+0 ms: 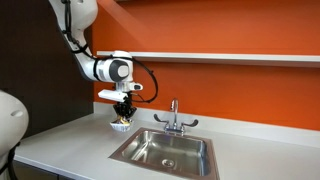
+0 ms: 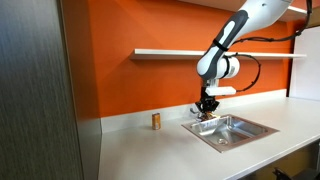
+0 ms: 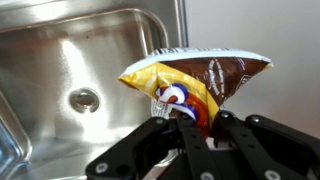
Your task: Remove the packet from the sink and put it on the left side of the counter.
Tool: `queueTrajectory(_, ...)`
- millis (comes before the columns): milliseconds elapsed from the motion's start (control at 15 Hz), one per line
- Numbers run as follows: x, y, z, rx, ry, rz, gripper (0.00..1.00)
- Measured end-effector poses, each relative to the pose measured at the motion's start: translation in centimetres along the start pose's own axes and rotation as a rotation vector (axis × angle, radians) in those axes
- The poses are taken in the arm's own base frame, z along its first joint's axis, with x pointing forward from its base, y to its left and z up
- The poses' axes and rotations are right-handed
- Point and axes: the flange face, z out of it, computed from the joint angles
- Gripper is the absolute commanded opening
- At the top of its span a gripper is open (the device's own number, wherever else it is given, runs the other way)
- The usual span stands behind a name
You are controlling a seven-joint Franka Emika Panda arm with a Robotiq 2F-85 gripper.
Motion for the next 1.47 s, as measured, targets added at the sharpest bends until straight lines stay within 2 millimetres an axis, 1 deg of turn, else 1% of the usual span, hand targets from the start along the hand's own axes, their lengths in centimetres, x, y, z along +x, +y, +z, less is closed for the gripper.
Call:
queueTrajectory(200,-1.4,-5.2,-0.5,0.018,-0.045,-0.113,0.04)
queueTrajectory(400,-2.8,-10.0,-0.2,0.044,-0.074,-0.223,0.04)
queueTrajectory(600,-4.0,-13.6,0.8,0.072,-0.101,-0.313,0.04)
queueTrajectory(733,-4.5,-15.1,2.0,0.085,-0.126,-0.359,0.04)
queueTrajectory(867,-4.7,-16.1,3.5,0.092,-0.147,-0.396,0.04)
queueTrajectory(1067,-4.5,-16.9,5.9,0.098,-0.169,-0.425,0.04)
queueTrajectory(1267,-3.9,-17.3,7.9,0.105,-0.183,-0.436,0.04)
queueTrajectory(1333,-3.8,-17.5,8.3,0.106,-0.187,-0.437,0.28)
queueTrajectory(1400,-3.6,-17.6,8.7,0.108,-0.190,-0.438,0.44)
queueTrajectory(1467,-3.4,-17.7,9.1,0.109,-0.193,-0.437,0.49)
